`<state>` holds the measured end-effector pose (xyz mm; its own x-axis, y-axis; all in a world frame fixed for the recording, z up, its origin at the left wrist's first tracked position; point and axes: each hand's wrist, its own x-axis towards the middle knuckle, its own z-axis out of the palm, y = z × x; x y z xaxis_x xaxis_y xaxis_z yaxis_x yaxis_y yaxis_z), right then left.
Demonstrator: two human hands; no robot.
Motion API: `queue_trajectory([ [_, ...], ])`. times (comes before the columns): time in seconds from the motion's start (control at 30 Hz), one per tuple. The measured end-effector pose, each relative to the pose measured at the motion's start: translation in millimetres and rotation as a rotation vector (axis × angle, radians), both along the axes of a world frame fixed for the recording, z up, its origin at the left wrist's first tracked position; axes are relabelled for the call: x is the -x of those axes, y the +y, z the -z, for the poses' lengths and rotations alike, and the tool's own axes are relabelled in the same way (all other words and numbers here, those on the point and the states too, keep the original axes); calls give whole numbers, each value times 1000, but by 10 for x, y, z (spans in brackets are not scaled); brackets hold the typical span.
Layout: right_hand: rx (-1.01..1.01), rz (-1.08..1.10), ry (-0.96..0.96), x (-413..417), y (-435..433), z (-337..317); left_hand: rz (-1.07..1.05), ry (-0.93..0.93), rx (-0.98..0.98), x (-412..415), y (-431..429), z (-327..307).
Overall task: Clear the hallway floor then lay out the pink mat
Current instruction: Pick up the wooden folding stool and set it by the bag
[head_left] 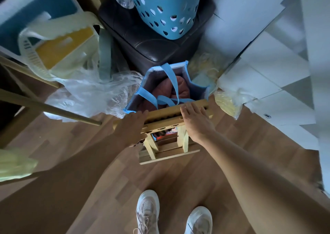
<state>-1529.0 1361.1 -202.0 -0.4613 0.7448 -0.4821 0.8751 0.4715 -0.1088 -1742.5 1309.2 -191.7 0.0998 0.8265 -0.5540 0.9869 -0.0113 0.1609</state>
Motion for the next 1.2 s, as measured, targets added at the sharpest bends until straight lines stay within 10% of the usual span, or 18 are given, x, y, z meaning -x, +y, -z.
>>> queue_trajectory([
  [0.73,13,82,127,-347,-259,-498,-183,-222,9,-408,-88,-553],
  [1.2,44,461,454,-976,-600,-2526,-195,-418,-154,-1451,-154,-2575],
])
